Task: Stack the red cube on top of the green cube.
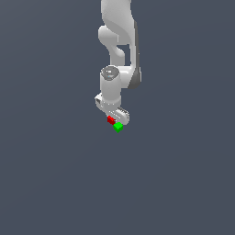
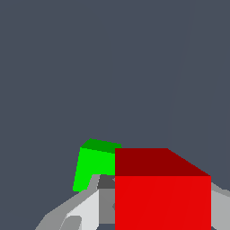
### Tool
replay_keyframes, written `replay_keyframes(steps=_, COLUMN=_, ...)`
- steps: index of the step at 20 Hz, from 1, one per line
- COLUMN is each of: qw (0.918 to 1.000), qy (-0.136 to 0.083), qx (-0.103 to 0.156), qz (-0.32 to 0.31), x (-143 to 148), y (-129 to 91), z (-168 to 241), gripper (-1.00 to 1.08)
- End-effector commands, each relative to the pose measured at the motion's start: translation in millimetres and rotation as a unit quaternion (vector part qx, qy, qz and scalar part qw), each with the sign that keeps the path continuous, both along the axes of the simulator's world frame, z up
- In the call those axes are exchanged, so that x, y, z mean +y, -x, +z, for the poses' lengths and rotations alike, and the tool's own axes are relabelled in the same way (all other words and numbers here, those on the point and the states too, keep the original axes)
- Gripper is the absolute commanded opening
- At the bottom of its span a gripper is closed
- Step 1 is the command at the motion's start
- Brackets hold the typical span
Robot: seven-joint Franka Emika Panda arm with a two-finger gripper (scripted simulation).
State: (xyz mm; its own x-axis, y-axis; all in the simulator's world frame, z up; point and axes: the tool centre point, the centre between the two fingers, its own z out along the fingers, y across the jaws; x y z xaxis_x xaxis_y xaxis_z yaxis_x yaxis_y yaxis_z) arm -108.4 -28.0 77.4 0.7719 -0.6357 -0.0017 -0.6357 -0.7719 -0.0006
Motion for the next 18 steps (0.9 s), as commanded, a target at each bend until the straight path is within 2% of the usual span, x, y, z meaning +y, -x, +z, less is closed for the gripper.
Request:
replay_keyframes(steps=1, qw=1.0000, qy=0.000, qx=-0.001, qz=-0.001, x=15, y=-7, z=-7, gripper=-1.00)
replay_keyframes(steps=8, qw=1.0000, qy=0.000, qx=-0.001, qz=-0.001, x=30, y=-15, z=-14, gripper=-1.00)
replay_keyframes(steps=9, qw=1.0000, qy=0.000, qx=-0.001, qz=-0.001, x=30, y=-15, z=-14, gripper=1.00)
replay_keyframes(steps=18, qw=1.0000, qy=0.000, qx=-0.001, qz=-0.001, x=30, y=-15, z=-14, gripper=1.00)
